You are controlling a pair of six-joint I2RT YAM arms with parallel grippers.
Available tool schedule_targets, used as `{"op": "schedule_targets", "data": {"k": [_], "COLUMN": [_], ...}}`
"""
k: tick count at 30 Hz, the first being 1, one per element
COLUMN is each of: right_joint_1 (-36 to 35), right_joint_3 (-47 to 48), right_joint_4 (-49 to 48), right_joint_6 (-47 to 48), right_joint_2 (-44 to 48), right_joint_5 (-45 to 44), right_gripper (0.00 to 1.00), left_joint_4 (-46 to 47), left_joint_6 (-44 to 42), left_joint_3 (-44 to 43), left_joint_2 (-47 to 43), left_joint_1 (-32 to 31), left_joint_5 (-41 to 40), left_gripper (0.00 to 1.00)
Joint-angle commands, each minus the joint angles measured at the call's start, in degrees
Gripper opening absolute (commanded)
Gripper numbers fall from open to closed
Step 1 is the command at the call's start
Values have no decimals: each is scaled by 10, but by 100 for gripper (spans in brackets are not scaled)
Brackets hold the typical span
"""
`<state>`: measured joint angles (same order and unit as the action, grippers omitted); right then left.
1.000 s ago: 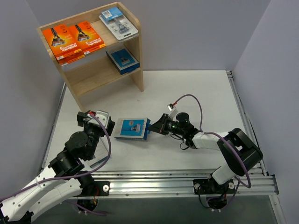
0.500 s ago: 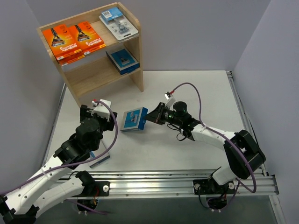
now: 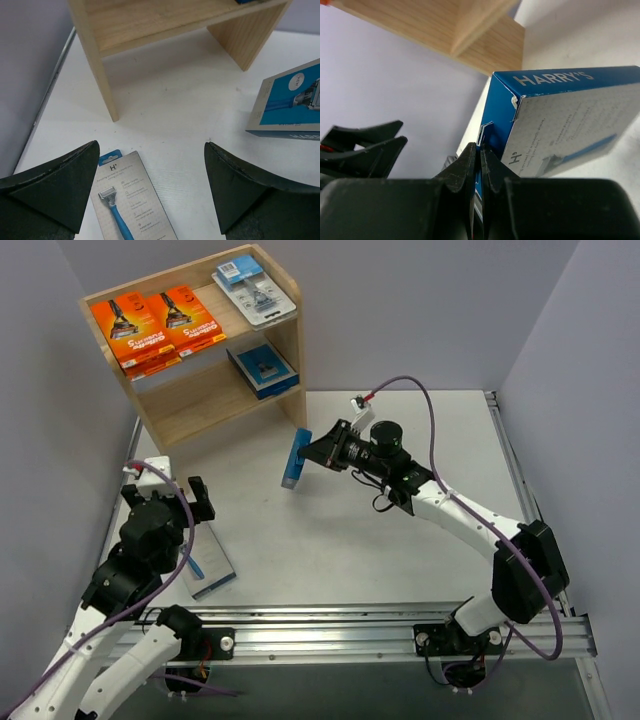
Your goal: Place and organize the shaving razors onto the shelf
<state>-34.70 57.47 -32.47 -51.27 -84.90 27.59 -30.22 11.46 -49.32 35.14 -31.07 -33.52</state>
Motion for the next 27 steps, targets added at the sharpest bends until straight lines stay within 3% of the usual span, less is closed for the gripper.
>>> {"op": "schedule_targets", "data": {"k": [1,17,27], "right_joint_1": [-4,-54,-106], "right_joint_3": [74,311,434], "right_joint_4": [-28,-22,-31], "right_joint_6": [2,-22,-37], "right_joint_2": [-1,-126,-205], "right_joint_5": [-11,3,-3], "right_gripper": [0,0,0], "left_joint_4": [-7,101,104], "left_joint_6": [48,-3,-12], "left_joint_3": [-3,94,95], "left_joint_2": [-35,-214,-215], "left_joint_1": [6,6,5], "left_joint_5": [-59,-159,-151], "left_gripper": [94,94,94]}}
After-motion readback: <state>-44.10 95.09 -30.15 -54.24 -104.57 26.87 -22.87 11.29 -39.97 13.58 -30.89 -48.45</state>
